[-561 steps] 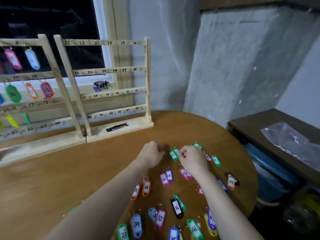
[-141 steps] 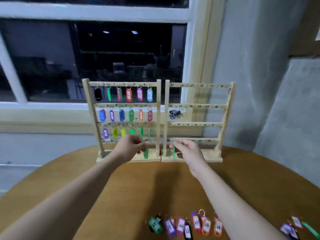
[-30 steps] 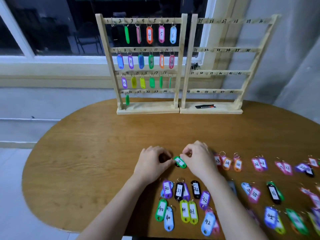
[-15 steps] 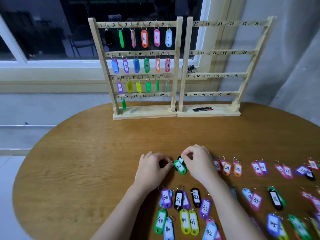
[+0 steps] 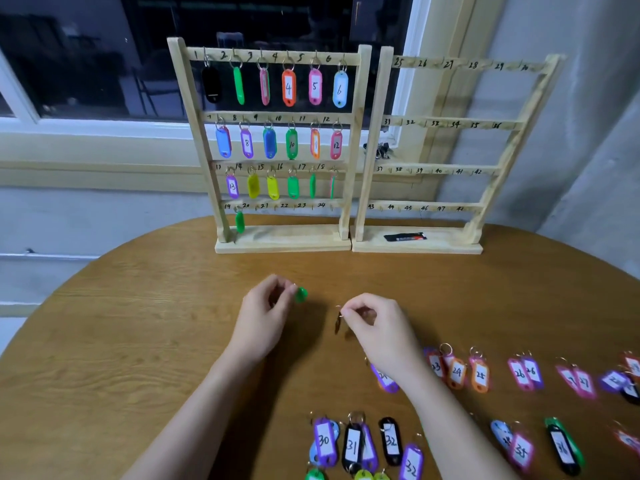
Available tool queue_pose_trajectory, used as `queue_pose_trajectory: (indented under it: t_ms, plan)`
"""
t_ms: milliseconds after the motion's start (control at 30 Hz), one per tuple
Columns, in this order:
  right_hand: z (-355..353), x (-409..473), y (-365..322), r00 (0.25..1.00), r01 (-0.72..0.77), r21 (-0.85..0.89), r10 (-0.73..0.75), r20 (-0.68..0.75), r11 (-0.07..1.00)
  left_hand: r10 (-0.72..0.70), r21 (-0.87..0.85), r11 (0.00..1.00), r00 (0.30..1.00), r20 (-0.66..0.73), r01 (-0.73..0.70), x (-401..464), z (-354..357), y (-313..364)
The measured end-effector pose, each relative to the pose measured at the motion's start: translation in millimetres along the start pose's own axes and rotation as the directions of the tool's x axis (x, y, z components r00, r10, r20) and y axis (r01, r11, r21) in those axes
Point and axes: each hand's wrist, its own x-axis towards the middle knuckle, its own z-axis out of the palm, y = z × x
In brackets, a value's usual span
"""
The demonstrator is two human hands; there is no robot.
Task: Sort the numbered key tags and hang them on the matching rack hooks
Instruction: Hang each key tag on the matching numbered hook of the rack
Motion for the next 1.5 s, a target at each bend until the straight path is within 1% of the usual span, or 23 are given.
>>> queue_pose_trajectory:
  t_ms: [67, 133, 233, 333, 433, 500, 600, 733, 800, 933, 1067, 1167, 1367, 1500]
  plan:
    - [9.3, 13.6, -6.3, 1.0, -0.009, 0.076, 0.007, 0.029, 0.997, -0.008, 0.007, 1.0, 0.998, -0.07, 0.008, 23.9, -6.6, -4.1]
    - [20.6, 30.9, -11.7, 0.996, -0.05, 0.158, 0.039, 0.077, 0.986, -0.002, 0.028, 1.0, 0.992, -0.127, 0.006, 48.3, -12.4, -6.2]
    - [35.8, 59.3, -20.9, 0.989, -0.086, 0.216, 0.057, 0.136, 0.973, 0.001, 0.017, 1.0, 0.98, -0.201, 0.002, 80.5, -18.3, -8.8]
    - [48.6, 91.3, -30.8, 0.989, -0.07, 0.246, 0.036, 0.142, 0.967, -0.008, 0.015, 1.0, 0.956, -0.294, 0.013, 109.5, -19.5, -14.0]
    - [62.3, 124.8, -40.4, 0.994, -0.052, 0.291, 0.022, 0.105, 0.955, -0.041, 0.021, 0.998, 0.918, -0.394, 0.054, 134.8, -19.1, -17.6]
    - [69.2, 144.8, -46.0, 0.994, -0.017, 0.277, -0.013, 0.107, 0.961, -0.062, 0.014, 0.997, 0.899, -0.433, 0.075, 146.5, -18.5, -20.7]
    - [77.1, 172.9, -52.5, 0.984, 0.047, 0.213, -0.081, 0.156, 0.976, -0.064, 0.015, 0.997, 0.881, -0.47, 0.08, 157.8, -18.3, -30.0]
    - [90.5, 202.3, -60.0, 0.983, 0.045, 0.185, -0.077, 0.169, 0.982, -0.059, 0.011, 0.997, 0.863, -0.501, 0.074, 165.3, -19.4, -36.9]
    - [97.1, 213.0, -63.0, 0.984, 0.069, 0.163, -0.094, 0.151, 0.984, -0.048, 0.03, 0.997, 0.861, -0.506, 0.073, 167.8, -19.7, -38.5]
    - [110.0, 226.2, -66.1, 0.99, 0.064, 0.169, -0.084, 0.112, 0.983, -0.062, 0.087, 0.988, 0.852, -0.52, 0.125, 169.6, -21.6, -49.9]
    - [121.0, 230.7, -72.0, 0.996, 0.044, 0.141, -0.054, 0.073, 0.989, -0.042, 0.064, 0.994, 0.868, -0.495, 0.085, 166.9, -20.0, -54.5]
    - [128.5, 234.9, -75.9, 0.999, 0.017, 0.125, -0.023, 0.049, 0.992, -0.023, 0.069, 0.995, 0.861, -0.508, 0.068, 167.1, -22.5, -58.4]
    - [138.1, 239.2, -79.0, 0.999, -0.024, -0.014, 0.025, 0.035, 1.0, 0.005, 0.081, 0.996, 0.861, -0.508, 0.041, 167.3, -24.4, -61.7]
    - [141.0, 235.0, -75.2, 1.0, -0.001, -0.131, 0.002, 0.005, 0.991, 0.011, 0.087, 0.996, 0.867, -0.498, 0.038, 167.3, -24.1, -65.1]
